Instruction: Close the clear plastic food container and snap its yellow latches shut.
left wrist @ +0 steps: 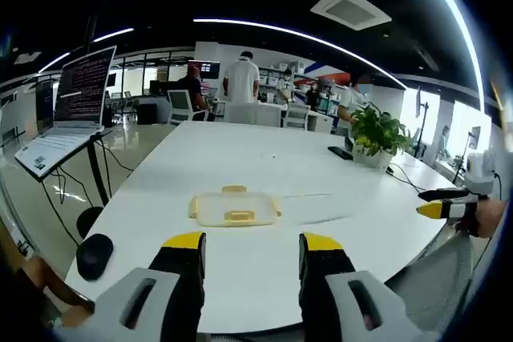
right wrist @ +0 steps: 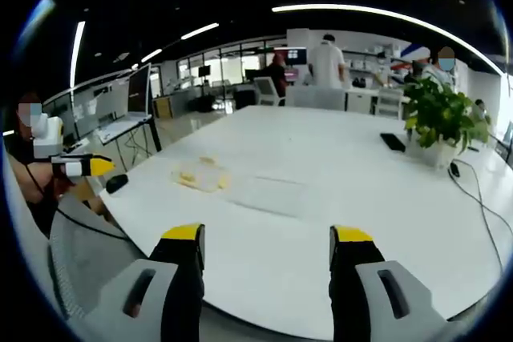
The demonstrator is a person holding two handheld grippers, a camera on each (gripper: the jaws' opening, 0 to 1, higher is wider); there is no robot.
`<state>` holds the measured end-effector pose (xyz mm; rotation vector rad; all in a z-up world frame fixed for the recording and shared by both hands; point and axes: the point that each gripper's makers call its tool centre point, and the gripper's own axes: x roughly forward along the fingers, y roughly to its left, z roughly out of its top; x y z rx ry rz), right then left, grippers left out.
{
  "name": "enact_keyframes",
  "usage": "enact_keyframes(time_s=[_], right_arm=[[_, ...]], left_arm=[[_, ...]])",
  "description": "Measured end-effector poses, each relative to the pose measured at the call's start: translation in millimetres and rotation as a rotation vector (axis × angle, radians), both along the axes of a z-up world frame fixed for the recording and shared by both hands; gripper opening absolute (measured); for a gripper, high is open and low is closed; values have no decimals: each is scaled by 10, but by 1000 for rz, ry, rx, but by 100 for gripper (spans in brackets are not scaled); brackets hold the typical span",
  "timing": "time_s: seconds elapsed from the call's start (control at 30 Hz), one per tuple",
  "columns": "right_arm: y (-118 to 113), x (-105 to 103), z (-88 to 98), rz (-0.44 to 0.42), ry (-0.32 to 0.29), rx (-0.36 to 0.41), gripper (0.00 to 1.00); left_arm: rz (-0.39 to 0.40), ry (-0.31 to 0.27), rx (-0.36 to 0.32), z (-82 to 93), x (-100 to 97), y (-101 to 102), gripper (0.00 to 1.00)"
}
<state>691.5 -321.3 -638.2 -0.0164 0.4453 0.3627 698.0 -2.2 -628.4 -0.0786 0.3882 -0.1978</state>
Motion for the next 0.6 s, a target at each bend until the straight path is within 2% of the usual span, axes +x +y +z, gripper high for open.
enact_keyframes(time_s=[0.6], right_arm=[[4, -3, -10, 3, 6, -5, 60]], left_arm=[[0, 5, -5, -4, 2, -2, 41]])
